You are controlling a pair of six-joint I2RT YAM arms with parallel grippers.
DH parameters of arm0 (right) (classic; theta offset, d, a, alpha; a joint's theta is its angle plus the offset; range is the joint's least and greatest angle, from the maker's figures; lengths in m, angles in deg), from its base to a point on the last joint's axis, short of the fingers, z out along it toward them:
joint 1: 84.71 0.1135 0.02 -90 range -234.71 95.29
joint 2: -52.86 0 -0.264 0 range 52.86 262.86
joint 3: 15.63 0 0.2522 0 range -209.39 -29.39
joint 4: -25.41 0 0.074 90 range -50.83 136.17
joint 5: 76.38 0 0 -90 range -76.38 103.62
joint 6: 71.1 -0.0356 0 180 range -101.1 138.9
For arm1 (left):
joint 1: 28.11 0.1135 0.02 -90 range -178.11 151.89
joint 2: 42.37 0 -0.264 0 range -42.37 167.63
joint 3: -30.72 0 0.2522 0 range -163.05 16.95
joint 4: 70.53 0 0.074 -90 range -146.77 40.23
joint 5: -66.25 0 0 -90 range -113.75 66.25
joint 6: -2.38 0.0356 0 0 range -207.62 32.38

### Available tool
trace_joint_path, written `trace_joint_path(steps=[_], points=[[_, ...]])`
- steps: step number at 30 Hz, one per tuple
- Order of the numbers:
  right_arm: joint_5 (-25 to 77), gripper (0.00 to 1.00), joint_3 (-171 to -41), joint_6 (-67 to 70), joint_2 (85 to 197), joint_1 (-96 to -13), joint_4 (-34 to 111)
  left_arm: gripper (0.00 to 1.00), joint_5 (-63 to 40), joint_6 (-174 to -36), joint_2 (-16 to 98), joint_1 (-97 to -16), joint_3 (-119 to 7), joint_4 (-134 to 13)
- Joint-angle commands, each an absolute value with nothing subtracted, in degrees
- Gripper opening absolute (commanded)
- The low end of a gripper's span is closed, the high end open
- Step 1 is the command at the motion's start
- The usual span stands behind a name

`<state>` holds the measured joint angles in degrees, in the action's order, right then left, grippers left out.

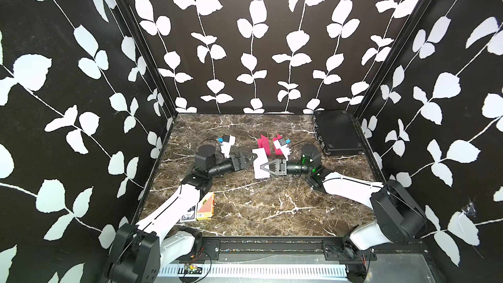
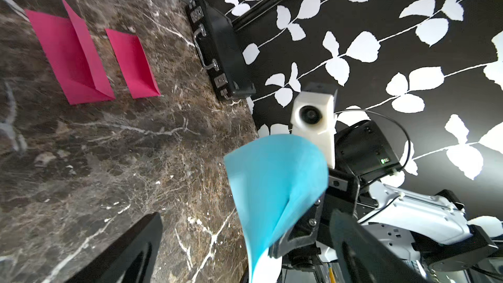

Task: Fold the square paper along the opposite sides
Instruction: Fold the paper.

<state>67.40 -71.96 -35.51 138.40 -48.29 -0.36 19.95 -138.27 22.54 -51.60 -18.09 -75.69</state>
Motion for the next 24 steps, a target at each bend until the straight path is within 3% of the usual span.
trace_joint_path(steps=[1,3,9,16,22,24], points=[[67.34,0.05,-74.39,-33.68,136.89,-48.32,-0.40,0.99,20.54,-139.91,23.47,-53.46,-17.34,-82.15],[67.22,0.05,-74.47,-33.44,136.84,-48.37,-0.05,0.93,20.56,-140.28,24.03,-53.99,-17.07,-83.09],[66.71,0.05,-75.00,-32.23,136.71,-48.33,2.37,0.55,20.55,-140.45,23.43,-54.13,-16.72,-83.31],[66.10,0.05,-75.00,-31.90,136.89,-48.37,3.07,0.23,20.27,-137.70,22.45,-54.47,-18.00,-78.94],[65.82,0.08,-75.18,-32.29,137.10,-48.32,3.05,0.01,20.31,-136.51,22.66,-54.48,-18.71,-76.88],[65.68,0.14,-75.31,-32.57,137.12,-48.24,2.96,0.00,20.36,-135.89,22.62,-54.50,-19.14,-75.66]])
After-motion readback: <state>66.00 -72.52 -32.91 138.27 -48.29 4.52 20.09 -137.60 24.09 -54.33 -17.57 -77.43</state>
